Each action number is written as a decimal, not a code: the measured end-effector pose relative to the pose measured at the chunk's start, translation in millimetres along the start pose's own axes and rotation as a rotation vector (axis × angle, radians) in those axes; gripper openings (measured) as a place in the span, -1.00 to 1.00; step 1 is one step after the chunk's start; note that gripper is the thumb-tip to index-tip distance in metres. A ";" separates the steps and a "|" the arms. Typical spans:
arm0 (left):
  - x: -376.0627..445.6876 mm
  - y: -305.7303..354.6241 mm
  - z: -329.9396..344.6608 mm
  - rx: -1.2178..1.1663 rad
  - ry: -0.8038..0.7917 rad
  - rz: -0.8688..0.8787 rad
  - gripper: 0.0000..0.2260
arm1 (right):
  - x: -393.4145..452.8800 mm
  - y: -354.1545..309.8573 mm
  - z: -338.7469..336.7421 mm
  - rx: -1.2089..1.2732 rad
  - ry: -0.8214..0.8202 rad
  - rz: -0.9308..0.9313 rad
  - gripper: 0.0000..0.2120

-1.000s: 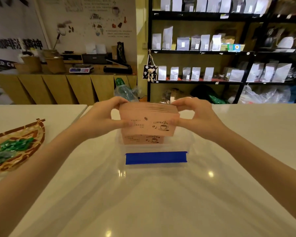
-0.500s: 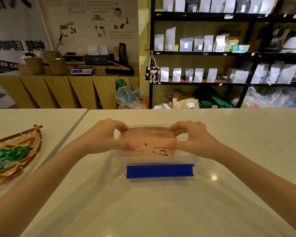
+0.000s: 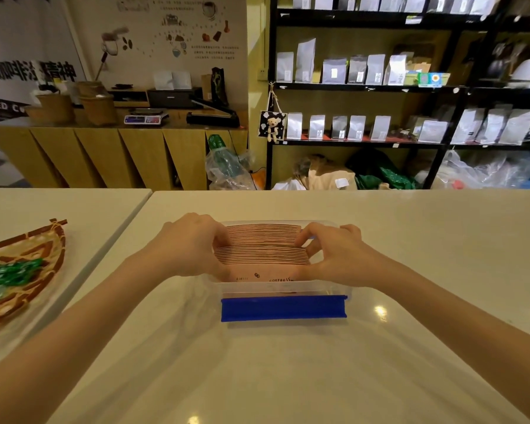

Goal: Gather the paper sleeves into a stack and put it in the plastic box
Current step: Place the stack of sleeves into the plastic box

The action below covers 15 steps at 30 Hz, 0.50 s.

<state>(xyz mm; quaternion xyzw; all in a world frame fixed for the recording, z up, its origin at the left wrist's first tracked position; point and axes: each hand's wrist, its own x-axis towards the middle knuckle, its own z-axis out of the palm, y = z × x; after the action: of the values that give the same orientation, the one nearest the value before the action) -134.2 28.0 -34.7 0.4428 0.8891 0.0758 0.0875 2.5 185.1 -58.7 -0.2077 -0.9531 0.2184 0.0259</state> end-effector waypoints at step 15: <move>-5.9 4.4 -0.5 0.085 0.019 -0.011 -0.55 | -1.5 -7.5 3.0 0.014 0.007 0.081 -0.56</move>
<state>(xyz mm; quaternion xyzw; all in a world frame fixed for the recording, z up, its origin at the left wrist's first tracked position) -127.4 25.9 -32.7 0.4406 0.8947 0.0416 0.0604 0.5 177.2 -58.1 -0.2467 -0.9423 0.2254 0.0217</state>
